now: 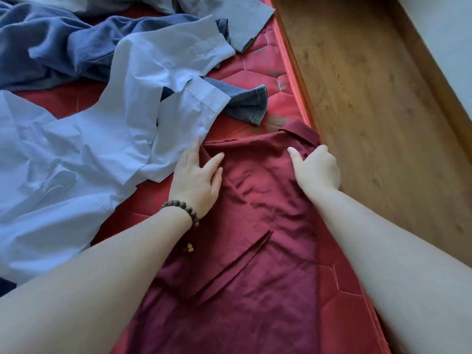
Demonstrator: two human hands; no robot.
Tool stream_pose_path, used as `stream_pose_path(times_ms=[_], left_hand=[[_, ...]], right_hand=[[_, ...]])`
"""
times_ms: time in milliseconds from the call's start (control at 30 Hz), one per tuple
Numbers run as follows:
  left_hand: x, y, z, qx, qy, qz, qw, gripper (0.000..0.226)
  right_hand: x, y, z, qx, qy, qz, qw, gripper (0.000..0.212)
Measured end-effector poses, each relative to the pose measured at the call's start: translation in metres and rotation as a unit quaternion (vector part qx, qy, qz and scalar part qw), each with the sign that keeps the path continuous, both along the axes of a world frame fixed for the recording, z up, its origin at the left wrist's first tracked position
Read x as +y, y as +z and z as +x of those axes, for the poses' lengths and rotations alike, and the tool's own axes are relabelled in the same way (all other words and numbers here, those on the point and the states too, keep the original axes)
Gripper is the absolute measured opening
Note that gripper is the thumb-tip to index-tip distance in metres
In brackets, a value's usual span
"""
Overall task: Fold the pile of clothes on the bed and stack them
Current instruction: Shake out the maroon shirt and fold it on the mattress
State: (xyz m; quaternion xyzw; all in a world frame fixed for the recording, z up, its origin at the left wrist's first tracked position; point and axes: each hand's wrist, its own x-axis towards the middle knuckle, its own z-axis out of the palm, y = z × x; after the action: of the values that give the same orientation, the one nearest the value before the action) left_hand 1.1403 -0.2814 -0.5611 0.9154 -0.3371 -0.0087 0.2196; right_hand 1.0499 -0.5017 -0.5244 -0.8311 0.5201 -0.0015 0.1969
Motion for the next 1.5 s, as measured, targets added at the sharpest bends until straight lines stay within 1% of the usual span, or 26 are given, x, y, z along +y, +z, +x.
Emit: stream_pose_path(times_ms=[33,133,233,300,333,400,433,500,567,600,667,733,800,933,1000,1100,1133,1200,1300,1367,1500], left_hand=[[-0.004,0.0,0.006,0.001,0.006,-0.004,1.0,0.042],[-0.015,0.006,0.011,0.034,-0.008,0.001,0.999,0.035],[-0.023,0.011,0.012,0.036,-0.006,0.011,0.999,0.041],[-0.032,0.018,0.018,0.008,-0.001,-0.009,1.0,0.044],[-0.038,0.023,0.024,-0.012,-0.001,-0.014,1.0,0.045],[-0.05,0.029,0.033,-0.038,0.01,0.014,0.999,0.049],[-0.054,0.03,0.033,-0.046,0.016,0.034,0.998,0.05],[-0.057,0.027,0.026,-0.075,-0.002,0.062,0.995,0.052],[-0.055,0.021,0.011,-0.093,-0.051,0.082,0.991,0.056],[-0.055,0.018,0.001,-0.078,-0.076,0.108,0.988,0.059],[-0.055,0.009,-0.012,-0.02,-0.095,0.172,0.98,0.065],[-0.053,0.002,-0.019,-0.001,-0.083,0.217,0.973,0.071],[-0.053,-0.003,-0.021,-0.004,-0.071,0.23,0.971,0.074],[-0.05,0.001,-0.02,0.002,-0.068,0.217,0.974,0.072],[-0.038,0.004,-0.023,0.015,-0.061,0.208,0.976,0.074],[-0.002,0.007,-0.04,0.017,-0.072,0.22,0.973,0.074],[0.01,0.007,-0.049,0.007,-0.078,0.221,0.972,0.074],[0.026,0.006,-0.07,-0.018,-0.094,0.21,0.973,0.073],[0.036,0.002,-0.102,-0.033,-0.143,0.203,0.968,0.069],[0.044,0.0,-0.113,-0.03,-0.153,0.211,0.965,0.068],[0.075,0.0,-0.107,-0.027,-0.129,0.246,0.96,0.074]], right_hand=[[0.0,-0.001,0.001,0.012,0.018,0.002,1.0,0.055],[0.002,-0.004,0.001,-0.005,0.084,0.004,0.996,0.038],[-0.002,0.003,0.004,-0.022,0.108,-0.047,0.993,0.03],[-0.013,0.012,0.013,-0.043,0.118,-0.07,0.99,0.03],[-0.02,0.016,0.02,-0.055,0.117,-0.073,0.989,0.03],[-0.032,0.021,0.031,-0.057,0.103,-0.073,0.99,0.038],[-0.035,0.022,0.034,-0.04,0.098,-0.087,0.991,0.045],[-0.032,0.019,0.03,-0.021,0.109,-0.157,0.981,0.054],[-0.01,0.009,0.02,-0.056,0.177,-0.21,0.96,0.054],[0.006,0.001,0.013,-0.073,0.224,-0.212,0.948,0.054],[0.038,-0.019,0.001,-0.069,0.313,-0.176,0.931,0.057],[0.055,-0.036,-0.009,-0.028,0.349,-0.137,0.927,0.06],[0.05,-0.046,-0.016,0.008,0.328,-0.12,0.937,0.062],[0.03,-0.047,-0.031,0.044,0.304,-0.143,0.941,0.065],[0.025,-0.047,-0.046,0.042,0.276,-0.146,0.949,0.064],[0.033,-0.041,-0.072,0.018,0.228,-0.161,0.96,0.062],[0.045,-0.037,-0.078,0.002,0.233,-0.164,0.959,0.061],[0.082,-0.031,-0.088,-0.028,0.287,-0.161,0.944,0.058],[0.138,-0.033,-0.103,-0.025,0.371,-0.133,0.919,0.056],[0.151,-0.039,-0.114,0.003,0.37,-0.12,0.921,0.057],[0.133,-0.042,-0.148,0.053,0.32,-0.117,0.939,0.062]])
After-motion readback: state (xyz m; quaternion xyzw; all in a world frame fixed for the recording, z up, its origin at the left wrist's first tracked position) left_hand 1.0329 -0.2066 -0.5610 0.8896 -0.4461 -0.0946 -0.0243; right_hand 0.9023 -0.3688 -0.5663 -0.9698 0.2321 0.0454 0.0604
